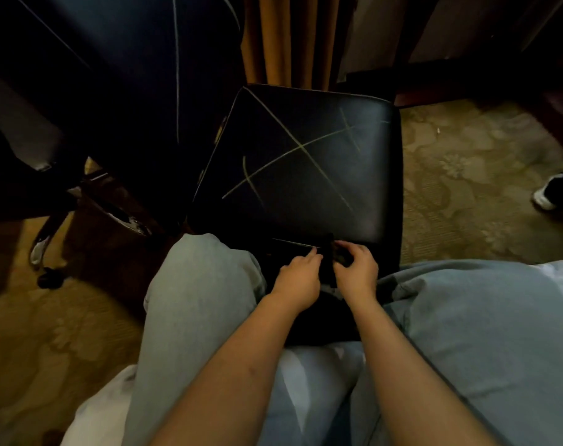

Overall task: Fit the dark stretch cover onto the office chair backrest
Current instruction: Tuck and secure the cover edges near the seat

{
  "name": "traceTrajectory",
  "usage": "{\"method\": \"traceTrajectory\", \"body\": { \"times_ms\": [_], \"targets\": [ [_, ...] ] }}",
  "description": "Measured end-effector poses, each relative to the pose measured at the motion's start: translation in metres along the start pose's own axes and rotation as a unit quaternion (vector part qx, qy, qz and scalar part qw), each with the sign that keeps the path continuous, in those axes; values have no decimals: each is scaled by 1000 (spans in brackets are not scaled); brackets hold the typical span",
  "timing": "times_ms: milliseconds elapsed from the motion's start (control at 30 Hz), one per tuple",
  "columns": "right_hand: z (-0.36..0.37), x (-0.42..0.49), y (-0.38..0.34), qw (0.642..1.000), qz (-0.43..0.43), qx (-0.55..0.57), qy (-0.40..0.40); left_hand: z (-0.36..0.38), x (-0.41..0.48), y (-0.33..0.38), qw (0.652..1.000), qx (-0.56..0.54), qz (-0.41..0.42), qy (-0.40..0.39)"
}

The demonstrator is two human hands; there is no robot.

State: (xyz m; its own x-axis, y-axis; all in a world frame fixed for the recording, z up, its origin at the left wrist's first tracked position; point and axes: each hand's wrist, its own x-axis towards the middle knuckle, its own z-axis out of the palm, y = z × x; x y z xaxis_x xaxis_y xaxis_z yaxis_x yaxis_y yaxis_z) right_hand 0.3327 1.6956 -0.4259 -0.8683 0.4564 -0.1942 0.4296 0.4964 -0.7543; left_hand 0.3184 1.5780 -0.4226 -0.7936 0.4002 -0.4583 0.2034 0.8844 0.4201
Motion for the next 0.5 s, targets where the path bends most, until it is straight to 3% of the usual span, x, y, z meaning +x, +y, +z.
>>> {"method": "traceTrajectory", "body": {
  "times_ms": [100, 200, 267, 400, 500],
  "targets": [
    [-8, 3, 0, 997, 35, 15, 70, -1, 0, 0, 1000, 3, 4, 1],
    [-27, 12, 3, 973, 109, 69, 194, 0, 0, -2, 1000, 2, 12, -11],
    [-36, 18, 7, 961, 135, 83, 226, 0, 1, -4, 1000, 4, 21, -16],
    [-24, 20, 14, 977, 126, 37, 170, -4, 3, -9, 999, -1, 37, -22],
    [-5, 15, 12, 989, 50, -52, 130, -2, 5, -13, 999, -1, 44, -26]
  ]
}}
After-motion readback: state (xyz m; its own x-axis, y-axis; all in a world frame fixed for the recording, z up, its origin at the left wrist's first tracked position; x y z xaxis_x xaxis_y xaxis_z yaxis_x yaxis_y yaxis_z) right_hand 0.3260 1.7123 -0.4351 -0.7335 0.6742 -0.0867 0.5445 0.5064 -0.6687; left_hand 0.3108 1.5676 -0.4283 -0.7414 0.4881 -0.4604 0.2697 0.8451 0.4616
